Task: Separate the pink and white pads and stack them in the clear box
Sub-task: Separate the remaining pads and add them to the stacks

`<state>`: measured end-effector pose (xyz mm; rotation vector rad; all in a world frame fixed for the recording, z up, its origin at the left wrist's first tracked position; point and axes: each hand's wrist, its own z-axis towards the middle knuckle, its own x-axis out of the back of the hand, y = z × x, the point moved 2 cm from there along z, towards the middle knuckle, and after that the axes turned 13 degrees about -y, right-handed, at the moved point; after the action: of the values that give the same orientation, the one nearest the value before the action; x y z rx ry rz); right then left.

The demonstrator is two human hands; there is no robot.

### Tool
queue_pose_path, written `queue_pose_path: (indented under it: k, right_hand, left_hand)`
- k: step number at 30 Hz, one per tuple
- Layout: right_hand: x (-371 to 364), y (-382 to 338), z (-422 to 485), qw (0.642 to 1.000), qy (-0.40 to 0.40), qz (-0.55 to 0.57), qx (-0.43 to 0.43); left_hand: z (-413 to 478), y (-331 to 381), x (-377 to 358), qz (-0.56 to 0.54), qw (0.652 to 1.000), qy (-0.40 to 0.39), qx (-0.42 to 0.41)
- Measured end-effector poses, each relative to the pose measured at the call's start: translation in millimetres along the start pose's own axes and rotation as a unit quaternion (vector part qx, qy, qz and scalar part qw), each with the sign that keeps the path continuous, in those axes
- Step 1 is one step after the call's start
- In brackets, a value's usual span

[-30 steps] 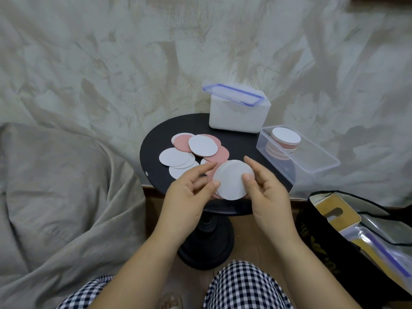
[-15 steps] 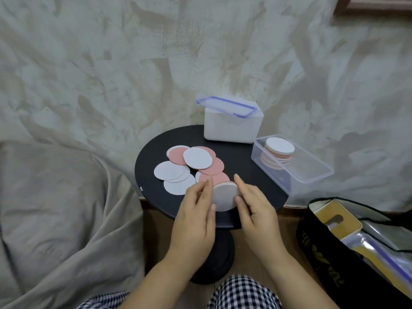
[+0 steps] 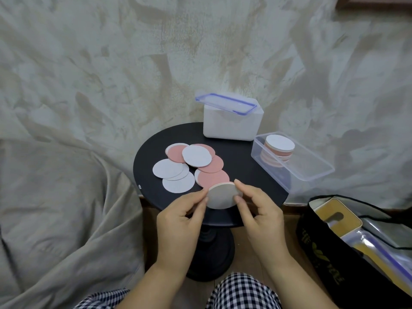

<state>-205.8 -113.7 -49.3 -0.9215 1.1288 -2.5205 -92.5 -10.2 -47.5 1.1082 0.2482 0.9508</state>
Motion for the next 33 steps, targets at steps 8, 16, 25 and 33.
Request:
queue_pose_path:
  k: [8, 16, 25, 33]
  right_hand:
    - [6.0, -3.0, 4.3, 1.0, -0.008, -0.004, 0.0]
    - [23.5, -8.2, 5.7, 1.0, -0.025, 0.019, -0.006]
    - [121.8, 16.4, -1.3, 0.987, 0.098, 0.1, -0.074]
    - [157.9, 43.3, -24.0, 0.975, 0.138, 0.107, -0.136]
  left_hand:
    - [0.9, 3.7, -0.4, -0.009, 1.0, -0.002, 0.006]
    - [3.7, 7.5, -6.6, -0.025, 0.999, -0.024, 0.029]
    - [47.8, 42.3, -84.8, 0.06, 0.979, -0.188, -0.048]
    - [66.6, 48.0, -149.9, 0.234, 0.919, -0.286, -0.139]
